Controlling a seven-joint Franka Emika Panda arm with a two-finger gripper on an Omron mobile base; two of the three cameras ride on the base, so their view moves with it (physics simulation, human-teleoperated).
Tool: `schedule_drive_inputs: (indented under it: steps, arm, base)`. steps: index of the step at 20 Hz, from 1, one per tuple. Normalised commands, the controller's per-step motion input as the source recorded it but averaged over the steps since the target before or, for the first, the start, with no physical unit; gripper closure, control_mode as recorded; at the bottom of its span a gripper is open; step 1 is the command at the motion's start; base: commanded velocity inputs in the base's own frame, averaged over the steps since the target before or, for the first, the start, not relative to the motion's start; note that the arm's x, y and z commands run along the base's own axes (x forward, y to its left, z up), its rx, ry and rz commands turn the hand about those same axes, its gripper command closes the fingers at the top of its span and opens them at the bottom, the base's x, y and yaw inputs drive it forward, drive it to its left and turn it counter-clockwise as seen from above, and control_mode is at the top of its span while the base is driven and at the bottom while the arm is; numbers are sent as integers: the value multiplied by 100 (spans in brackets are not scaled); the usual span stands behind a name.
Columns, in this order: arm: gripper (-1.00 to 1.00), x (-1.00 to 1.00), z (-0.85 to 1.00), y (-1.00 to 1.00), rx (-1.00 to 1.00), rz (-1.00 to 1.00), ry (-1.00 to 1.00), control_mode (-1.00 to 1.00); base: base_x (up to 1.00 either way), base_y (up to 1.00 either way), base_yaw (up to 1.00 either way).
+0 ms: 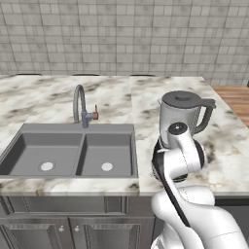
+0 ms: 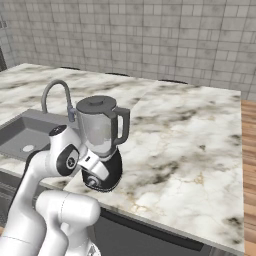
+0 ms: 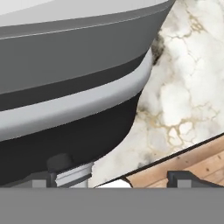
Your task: Grab the lemon and onion from the fridge, place them in the blender, close the lid, and turn on the blender to create a marinade.
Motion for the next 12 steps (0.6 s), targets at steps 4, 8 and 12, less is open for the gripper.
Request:
schedule_drive_inputs:
  steps: [4, 8, 12]
  arm:
    - [-100, -31, -31, -33, 0, 1, -11, -100]
    - [-100, -38, -20, -35, 0, 0, -8, -100]
    - [-100, 1, -13, -6, 0, 5, -14, -100]
  base:
    - [0, 0, 0]
    - [0, 0, 0]
    - [0, 0, 0]
